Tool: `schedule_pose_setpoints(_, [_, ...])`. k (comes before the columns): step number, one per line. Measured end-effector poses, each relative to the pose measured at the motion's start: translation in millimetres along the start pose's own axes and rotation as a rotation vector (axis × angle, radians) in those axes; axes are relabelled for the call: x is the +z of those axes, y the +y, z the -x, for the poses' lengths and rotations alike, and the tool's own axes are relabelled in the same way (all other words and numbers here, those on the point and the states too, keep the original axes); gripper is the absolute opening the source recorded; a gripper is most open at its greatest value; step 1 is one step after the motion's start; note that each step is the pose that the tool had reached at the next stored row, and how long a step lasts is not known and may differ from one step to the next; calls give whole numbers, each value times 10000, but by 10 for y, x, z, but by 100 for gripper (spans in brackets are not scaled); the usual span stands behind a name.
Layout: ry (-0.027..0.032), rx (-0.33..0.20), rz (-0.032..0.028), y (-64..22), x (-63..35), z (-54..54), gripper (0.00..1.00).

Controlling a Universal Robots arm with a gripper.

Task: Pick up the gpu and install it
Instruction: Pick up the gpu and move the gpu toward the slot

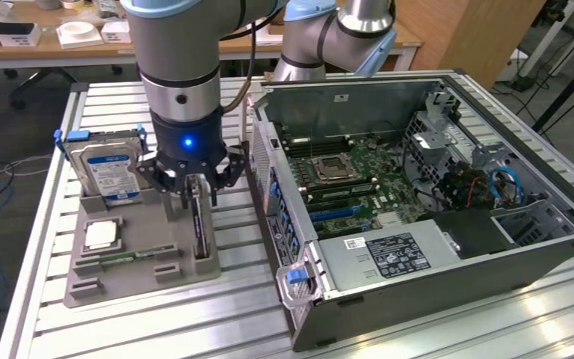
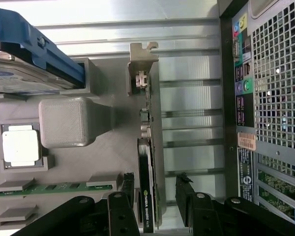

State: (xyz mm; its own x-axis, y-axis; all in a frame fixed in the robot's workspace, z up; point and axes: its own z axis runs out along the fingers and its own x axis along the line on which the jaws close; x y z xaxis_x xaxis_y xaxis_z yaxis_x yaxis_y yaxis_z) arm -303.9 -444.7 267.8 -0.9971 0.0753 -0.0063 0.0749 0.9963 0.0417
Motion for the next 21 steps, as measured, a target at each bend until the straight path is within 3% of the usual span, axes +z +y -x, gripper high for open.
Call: schedule_pose_setpoints(21, [0, -1, 0, -8, 120, -33, 47])
